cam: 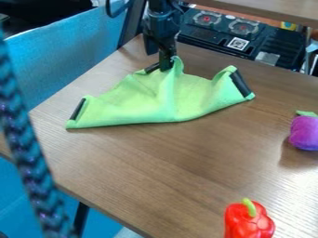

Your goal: Unfold the cloth from the top to the bottom

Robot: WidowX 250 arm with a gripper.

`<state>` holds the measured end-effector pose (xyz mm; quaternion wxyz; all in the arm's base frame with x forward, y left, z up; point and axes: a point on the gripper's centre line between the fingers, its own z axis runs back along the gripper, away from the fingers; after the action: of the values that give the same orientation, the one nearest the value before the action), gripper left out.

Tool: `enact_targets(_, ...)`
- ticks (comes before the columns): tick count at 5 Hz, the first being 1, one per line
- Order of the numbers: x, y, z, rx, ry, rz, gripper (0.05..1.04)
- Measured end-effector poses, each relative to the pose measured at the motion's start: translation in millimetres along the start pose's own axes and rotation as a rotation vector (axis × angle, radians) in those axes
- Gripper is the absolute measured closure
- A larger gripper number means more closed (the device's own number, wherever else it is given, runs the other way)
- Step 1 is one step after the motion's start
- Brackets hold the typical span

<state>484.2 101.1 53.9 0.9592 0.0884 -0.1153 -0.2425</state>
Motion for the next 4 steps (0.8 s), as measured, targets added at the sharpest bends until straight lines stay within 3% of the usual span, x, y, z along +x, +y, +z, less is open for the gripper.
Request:
enact_targets(1, -1.9, -1.1, -5.7, -0.007, 0.016, 0.002, 0.127)
enact_targets(2, -1.7, -1.0, -5.0, -0.006, 0.02, 0.009, 0.288)
enact_targets(4, -1.8, 0.1, -5.4, -0.002, 0.018, 0.013, 0.851)
